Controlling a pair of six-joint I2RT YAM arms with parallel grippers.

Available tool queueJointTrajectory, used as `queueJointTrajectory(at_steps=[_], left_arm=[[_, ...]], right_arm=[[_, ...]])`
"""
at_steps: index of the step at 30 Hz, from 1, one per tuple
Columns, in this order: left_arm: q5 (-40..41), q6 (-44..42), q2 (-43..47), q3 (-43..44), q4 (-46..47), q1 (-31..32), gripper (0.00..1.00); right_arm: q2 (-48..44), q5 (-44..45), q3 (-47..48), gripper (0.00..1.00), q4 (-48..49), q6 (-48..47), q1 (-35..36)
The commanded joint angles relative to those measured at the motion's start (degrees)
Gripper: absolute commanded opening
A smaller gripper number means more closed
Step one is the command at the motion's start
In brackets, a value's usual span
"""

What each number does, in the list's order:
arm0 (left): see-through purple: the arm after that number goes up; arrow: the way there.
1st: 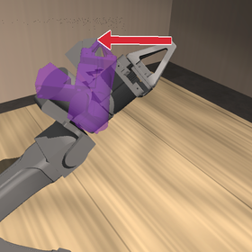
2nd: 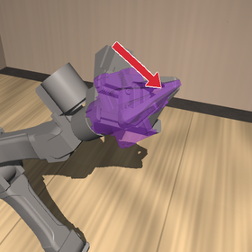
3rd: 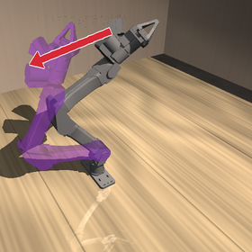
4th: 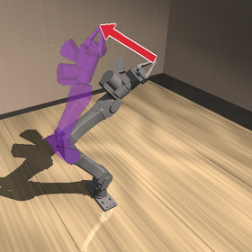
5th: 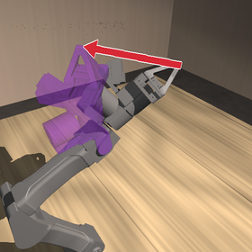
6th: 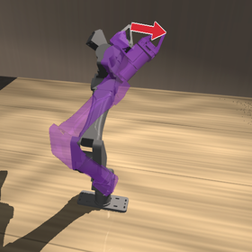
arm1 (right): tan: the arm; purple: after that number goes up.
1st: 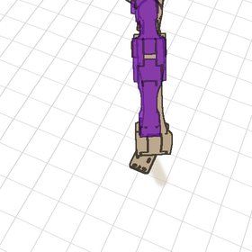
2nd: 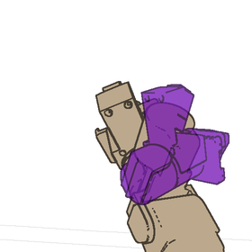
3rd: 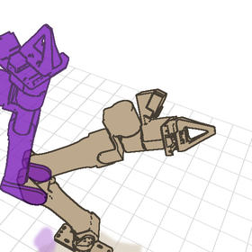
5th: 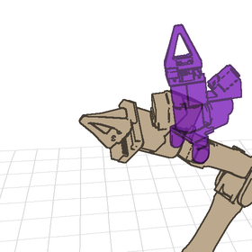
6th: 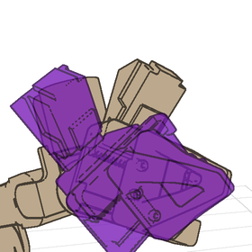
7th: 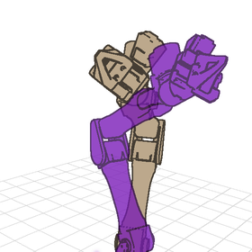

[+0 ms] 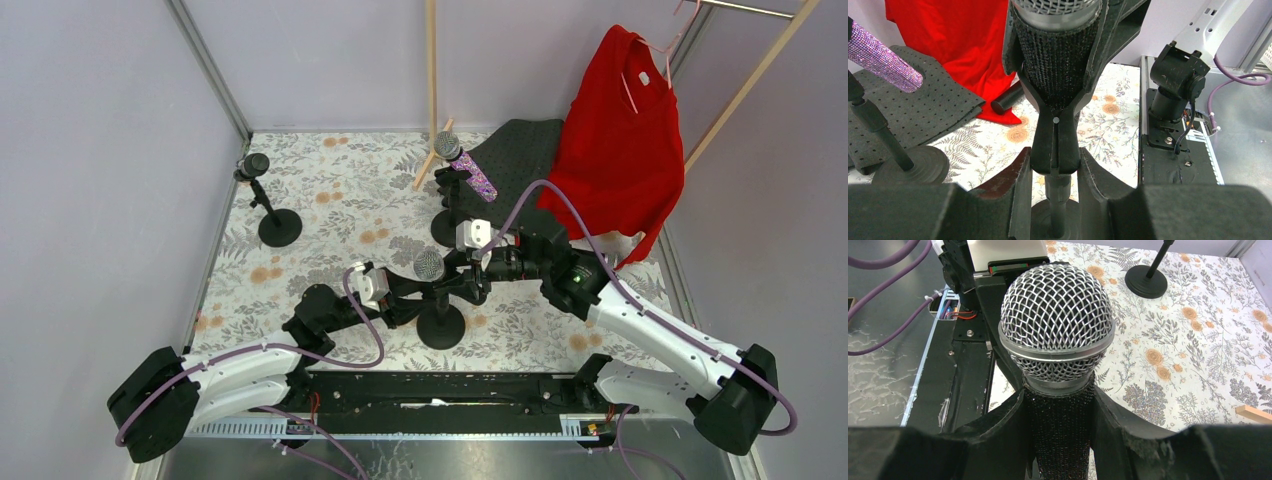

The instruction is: Attach the microphones to the stand

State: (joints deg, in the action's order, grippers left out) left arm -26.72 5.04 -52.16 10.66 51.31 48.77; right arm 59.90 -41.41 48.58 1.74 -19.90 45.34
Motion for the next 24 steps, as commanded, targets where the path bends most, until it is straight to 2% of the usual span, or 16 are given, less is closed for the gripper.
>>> queueJointTrajectory(at_steps=[1,6,11,13,15,16,21,24], left_arm=[[0.2,0.58,0.25,0.42,3.65,0.17,0.45],[0.68,0.61,0.55,0.75,2.46,0.12,0.97],[-0.05,0.06,0.61,1.38,0.96,0.13,0.98],[-0.47,-0.02,0.39,1.54,1.04,0.14,0.89],[-1.44,-0.19,-0.07,1.8,1.01,0.18,0.7],[-1.8,-0.2,-0.37,1.97,0.99,0.16,0.64],[-2.68,0.14,-1.16,2.26,1.78,0.18,0.47],[-2.73,0.02,-1.11,2.26,1.99,0.17,0.2]], right_arm=[[-1.36,0.03,0.27,0.0,-0.57,-0.57,1.11],[-1.89,0.45,0.2,0.0,-0.38,-0.73,1.15],[-1.81,0.45,0.14,0.0,0.1,-0.58,1.15],[-1.8,0.39,0.11,0.0,0.19,-0.58,1.15],[-1.85,0.34,0.12,0.0,0.12,-0.51,1.15],[-1.81,0.32,0.11,0.0,0.18,-0.49,1.15],[-1.89,0.27,0.07,0.0,0.02,-0.62,1.15],[-1.65,0.34,-0.14,0.0,0.02,-0.62,1.1]])
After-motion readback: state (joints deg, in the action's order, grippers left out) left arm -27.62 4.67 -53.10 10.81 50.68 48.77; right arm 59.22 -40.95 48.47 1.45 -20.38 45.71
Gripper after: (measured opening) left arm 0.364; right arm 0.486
